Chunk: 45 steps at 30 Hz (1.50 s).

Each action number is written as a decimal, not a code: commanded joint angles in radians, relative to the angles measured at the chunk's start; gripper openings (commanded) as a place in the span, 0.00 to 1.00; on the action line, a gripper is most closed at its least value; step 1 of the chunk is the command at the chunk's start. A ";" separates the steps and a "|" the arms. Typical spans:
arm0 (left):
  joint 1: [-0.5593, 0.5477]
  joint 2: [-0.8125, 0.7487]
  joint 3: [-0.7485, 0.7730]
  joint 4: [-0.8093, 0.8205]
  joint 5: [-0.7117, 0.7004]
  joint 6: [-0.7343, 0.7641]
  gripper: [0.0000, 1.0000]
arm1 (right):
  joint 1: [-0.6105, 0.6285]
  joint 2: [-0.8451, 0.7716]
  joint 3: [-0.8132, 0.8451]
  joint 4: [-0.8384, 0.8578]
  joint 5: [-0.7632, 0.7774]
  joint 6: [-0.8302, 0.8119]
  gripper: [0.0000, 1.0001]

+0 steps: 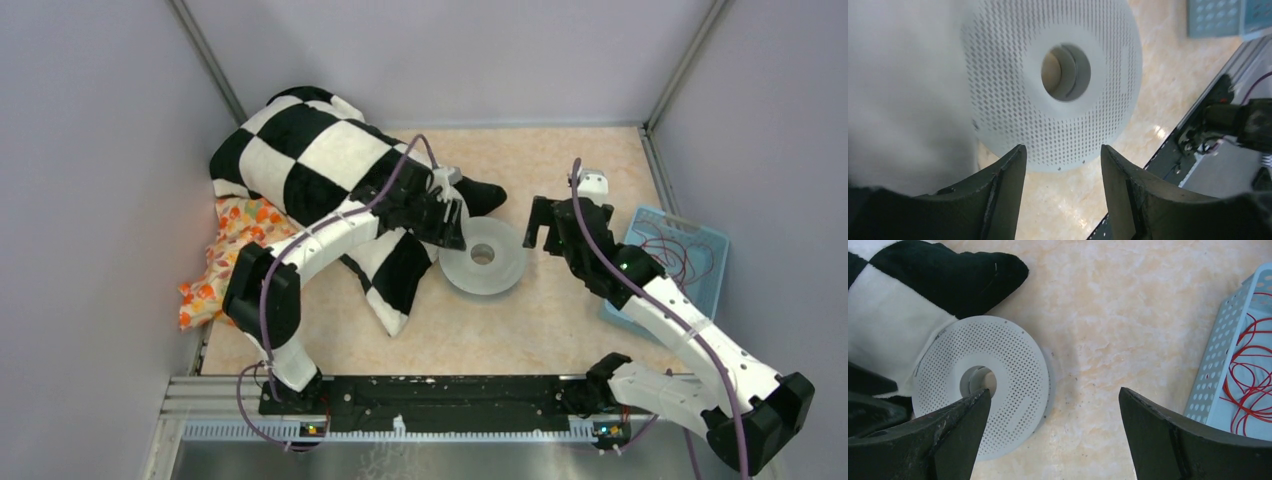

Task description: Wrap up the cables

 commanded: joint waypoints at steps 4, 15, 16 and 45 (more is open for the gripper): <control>-0.127 -0.186 -0.179 0.025 -0.342 -0.102 0.65 | -0.007 -0.059 -0.032 0.017 -0.005 0.018 0.99; -0.196 -0.161 -0.328 0.204 -0.451 -0.276 0.67 | -0.007 -0.123 -0.054 -0.007 0.003 0.049 0.99; -0.196 -0.144 -0.315 0.203 -0.448 -0.280 0.67 | -0.007 -0.126 -0.053 -0.010 0.003 0.050 0.99; -0.270 0.270 0.369 0.112 -0.213 -0.008 0.68 | -0.007 -0.038 0.090 -0.190 0.092 0.128 0.99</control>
